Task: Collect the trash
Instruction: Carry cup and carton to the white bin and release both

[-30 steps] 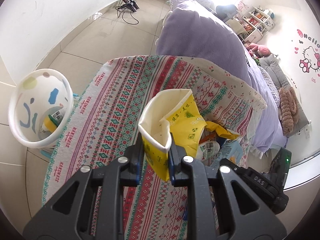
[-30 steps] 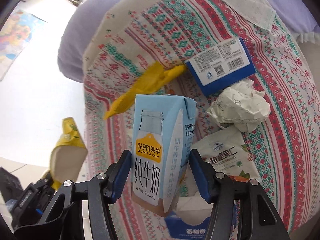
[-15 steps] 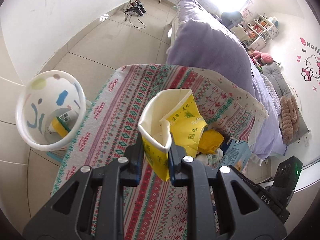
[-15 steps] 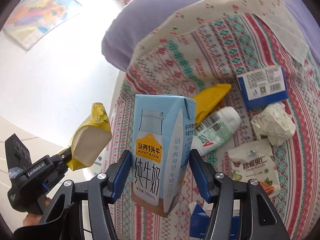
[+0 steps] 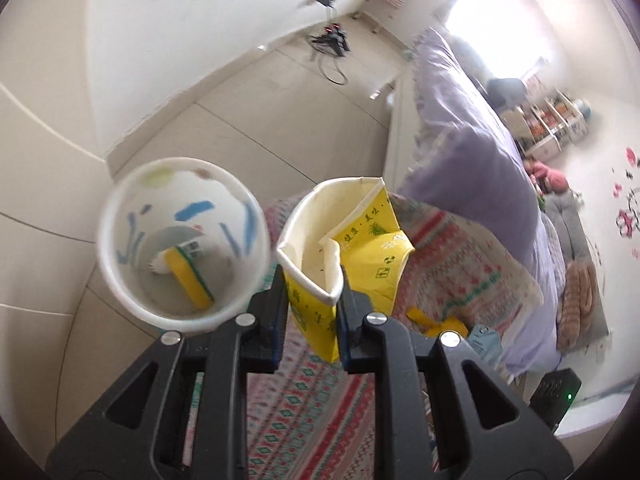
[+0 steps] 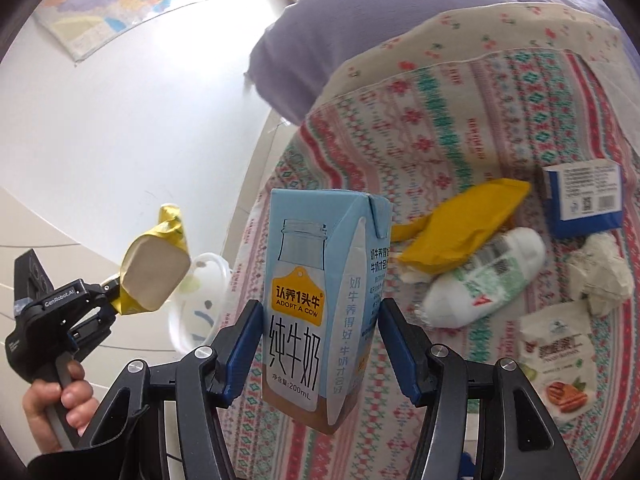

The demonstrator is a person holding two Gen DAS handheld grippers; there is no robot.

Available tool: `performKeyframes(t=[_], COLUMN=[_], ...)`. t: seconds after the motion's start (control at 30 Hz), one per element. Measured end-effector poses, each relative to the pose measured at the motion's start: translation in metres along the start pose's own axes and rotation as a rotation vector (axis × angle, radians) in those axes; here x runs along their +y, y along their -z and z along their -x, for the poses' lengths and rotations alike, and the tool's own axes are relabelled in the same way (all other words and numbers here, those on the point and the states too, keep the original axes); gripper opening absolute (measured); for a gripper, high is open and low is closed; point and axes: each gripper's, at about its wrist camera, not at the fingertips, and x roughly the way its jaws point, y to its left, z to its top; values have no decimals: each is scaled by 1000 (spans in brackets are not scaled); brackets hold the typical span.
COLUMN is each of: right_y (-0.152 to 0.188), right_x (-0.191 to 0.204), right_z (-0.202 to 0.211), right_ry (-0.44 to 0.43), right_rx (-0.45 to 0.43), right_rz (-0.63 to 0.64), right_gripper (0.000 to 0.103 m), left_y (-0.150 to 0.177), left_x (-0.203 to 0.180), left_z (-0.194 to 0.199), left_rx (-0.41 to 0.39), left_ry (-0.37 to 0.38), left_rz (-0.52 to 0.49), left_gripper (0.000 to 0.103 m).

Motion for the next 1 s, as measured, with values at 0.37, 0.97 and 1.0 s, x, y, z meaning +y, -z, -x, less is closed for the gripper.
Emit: performKeyframes(t=[0.37,0.97,1.0], right_y=[3,4,3], right_x=[67,163,166], right_z=[-52,-159,-163], right_ry=[-51,-114,-111], right_rx=[56,160,164], right_rz=[127,232,243], right_gripper=[60,60,60], left_y=[-24,-38,-39], left_x=[67,102,104], left_z=[-7,-32,-31], left_rx=[11,54,48], left_ry=[-126,-197,-207], left_rz=[116,232,246], left_gripper=[22,41,52])
